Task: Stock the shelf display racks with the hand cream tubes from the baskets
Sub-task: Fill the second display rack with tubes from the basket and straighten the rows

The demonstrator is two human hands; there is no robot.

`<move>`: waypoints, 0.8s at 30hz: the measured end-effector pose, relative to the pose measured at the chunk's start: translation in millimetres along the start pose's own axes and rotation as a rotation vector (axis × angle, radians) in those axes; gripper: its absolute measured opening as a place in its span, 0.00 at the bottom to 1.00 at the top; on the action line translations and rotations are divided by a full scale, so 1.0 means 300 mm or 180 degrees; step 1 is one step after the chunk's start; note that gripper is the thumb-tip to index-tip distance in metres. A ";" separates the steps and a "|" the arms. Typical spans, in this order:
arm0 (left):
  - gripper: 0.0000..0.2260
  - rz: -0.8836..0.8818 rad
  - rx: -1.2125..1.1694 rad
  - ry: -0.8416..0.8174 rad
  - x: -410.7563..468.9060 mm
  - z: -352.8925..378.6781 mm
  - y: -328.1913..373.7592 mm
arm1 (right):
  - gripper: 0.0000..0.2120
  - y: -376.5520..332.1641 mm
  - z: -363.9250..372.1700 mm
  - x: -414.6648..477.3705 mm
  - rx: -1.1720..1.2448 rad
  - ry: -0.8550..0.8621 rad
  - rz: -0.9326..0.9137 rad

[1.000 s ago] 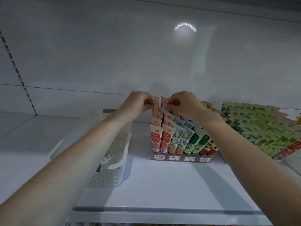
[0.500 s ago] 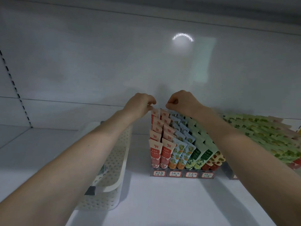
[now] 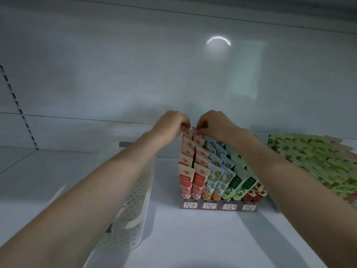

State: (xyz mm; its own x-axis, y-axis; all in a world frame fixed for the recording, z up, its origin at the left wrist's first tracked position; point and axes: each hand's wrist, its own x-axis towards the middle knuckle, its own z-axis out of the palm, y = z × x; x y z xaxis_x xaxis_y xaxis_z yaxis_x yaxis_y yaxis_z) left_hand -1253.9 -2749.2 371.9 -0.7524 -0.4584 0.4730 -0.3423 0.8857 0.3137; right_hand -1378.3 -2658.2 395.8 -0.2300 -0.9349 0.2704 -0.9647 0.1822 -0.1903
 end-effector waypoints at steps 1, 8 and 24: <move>0.08 0.0004 0.0005 0.0008 0.000 0.000 0.000 | 0.08 -0.001 0.002 0.000 -0.0020 0.0007 0.0011; 0.08 0.0007 0.0020 0.0019 -0.006 0.000 -0.007 | 0.08 -0.009 0.005 -0.001 -0.0080 -0.0016 0.0098; 0.11 -0.0002 0.0003 0.0242 -0.033 -0.051 0.020 | 0.09 -0.010 -0.052 -0.062 0.0402 0.0438 0.0091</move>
State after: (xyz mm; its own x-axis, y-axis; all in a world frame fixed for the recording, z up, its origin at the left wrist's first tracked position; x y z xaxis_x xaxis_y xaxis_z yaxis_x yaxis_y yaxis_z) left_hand -1240.0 -2740.4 381.9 -0.7073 -0.4632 0.5340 -0.3434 0.8854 0.3132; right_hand -1373.2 -2636.7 406.1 -0.2808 -0.8778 0.3880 -0.9357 0.1604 -0.3143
